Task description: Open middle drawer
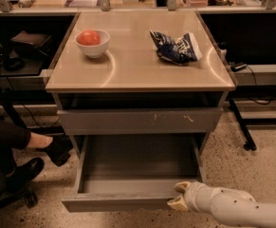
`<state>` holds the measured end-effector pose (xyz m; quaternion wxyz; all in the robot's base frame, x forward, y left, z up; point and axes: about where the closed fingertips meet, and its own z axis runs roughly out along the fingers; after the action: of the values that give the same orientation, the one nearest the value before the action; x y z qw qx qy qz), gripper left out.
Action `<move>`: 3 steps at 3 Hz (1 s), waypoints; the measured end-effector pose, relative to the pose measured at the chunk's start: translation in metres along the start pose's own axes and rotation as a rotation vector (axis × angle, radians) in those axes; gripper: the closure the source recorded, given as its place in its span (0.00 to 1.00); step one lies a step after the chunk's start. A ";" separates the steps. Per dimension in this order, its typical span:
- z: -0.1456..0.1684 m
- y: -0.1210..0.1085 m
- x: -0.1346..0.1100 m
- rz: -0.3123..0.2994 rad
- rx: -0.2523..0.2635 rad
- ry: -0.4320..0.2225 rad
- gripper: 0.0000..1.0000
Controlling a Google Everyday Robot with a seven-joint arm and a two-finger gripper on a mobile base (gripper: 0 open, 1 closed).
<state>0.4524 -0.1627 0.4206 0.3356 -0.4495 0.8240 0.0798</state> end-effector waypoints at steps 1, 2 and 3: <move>0.000 0.000 0.000 0.000 0.000 0.000 0.81; 0.000 0.000 0.000 0.000 0.000 0.000 0.58; 0.000 0.000 0.000 0.000 0.000 0.000 0.34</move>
Offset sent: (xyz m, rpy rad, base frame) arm 0.0000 0.0000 0.0000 0.0000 0.0000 0.0000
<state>0.4524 -0.1627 0.4206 0.3356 -0.4495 0.8240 0.0798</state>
